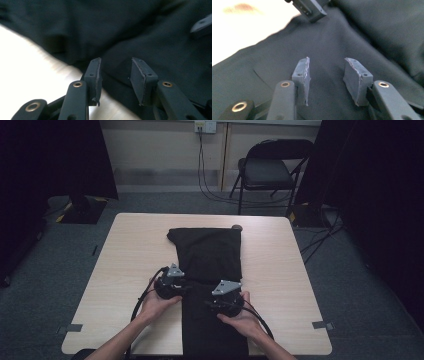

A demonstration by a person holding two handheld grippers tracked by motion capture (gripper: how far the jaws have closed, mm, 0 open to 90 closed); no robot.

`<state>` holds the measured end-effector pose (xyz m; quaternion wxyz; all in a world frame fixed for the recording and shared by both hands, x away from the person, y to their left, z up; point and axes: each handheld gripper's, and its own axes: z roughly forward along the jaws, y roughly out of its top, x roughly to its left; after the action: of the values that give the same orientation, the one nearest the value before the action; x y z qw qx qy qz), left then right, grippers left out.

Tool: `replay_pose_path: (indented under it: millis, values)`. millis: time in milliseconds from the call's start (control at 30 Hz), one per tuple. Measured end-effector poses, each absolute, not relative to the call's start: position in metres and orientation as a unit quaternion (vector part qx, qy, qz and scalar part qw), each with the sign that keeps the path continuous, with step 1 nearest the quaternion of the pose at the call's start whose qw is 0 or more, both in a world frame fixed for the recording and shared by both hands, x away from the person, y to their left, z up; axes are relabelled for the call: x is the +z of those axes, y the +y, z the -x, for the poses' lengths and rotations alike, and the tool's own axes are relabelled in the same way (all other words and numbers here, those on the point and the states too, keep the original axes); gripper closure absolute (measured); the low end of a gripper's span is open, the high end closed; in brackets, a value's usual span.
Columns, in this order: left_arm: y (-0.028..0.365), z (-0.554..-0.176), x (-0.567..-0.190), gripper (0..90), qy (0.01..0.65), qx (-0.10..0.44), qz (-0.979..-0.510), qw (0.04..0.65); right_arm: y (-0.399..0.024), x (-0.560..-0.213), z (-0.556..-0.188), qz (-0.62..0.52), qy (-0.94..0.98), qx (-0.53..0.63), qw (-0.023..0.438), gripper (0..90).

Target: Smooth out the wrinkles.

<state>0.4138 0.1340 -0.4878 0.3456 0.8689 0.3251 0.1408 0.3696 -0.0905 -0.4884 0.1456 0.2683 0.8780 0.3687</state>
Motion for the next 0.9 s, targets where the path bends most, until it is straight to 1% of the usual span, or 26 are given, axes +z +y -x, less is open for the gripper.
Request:
replay_pose_path:
  millis: [67,133,233,467,500,533,600,667,700,767,800,900]
  values:
    - [0.133,-0.414,-0.489,59.5,0.325,0.143,-0.871,0.341,-0.093,-0.493,-0.370,-0.273,0.879,0.364,0.141,56.1]
    - [0.133,-0.415,-0.489,56.5,0.328,0.153,-0.868,0.341,-0.096,-0.495,-0.370,-0.276,0.876,0.370,0.138,56.1]
    - [0.134,-0.416,-0.489,56.3,0.328,0.167,-0.868,0.334,-0.100,-0.496,-0.367,-0.280,0.874,0.376,0.129,56.9]
    - [0.144,-0.418,-0.487,56.3,0.343,0.157,-0.867,0.326,-0.098,-0.494,-0.355,-0.270,0.882,0.372,0.109,58.9]
    - [0.147,-0.419,-0.486,56.1,0.350,0.155,-0.866,0.322,-0.098,-0.492,-0.357,-0.262,0.885,0.369,0.111,55.1]
    - [0.152,-0.421,-0.483,55.9,0.354,0.141,-0.863,0.331,-0.100,-0.490,-0.360,-0.266,0.881,0.375,0.110,53.7]
    - [0.157,-0.423,-0.475,54.7,0.354,0.148,-0.855,0.349,-0.106,-0.481,-0.367,-0.280,0.868,0.394,0.112,51.2]
    - [0.165,-0.430,-0.464,53.8,0.366,0.150,-0.831,0.392,-0.115,-0.468,-0.376,-0.293,0.853,0.412,0.129,49.9]
    - [0.167,-0.433,-0.461,53.6,0.373,0.141,-0.827,0.396,-0.122,-0.459,-0.384,-0.306,0.842,0.421,0.143,48.5]
    - [0.170,-0.442,-0.457,52.4,0.382,0.162,-0.817,0.400,-0.132,-0.451,-0.399,-0.323,0.827,0.429,0.164,45.6]
    - [0.171,-0.450,-0.456,52.1,0.390,0.156,-0.813,0.402,-0.137,-0.448,-0.409,-0.333,0.821,0.430,0.172,43.4]
    - [0.167,-0.468,-0.455,46.8,0.396,0.168,-0.807,0.404,-0.149,-0.446,-0.443,-0.363,0.809,0.424,0.185,36.6]
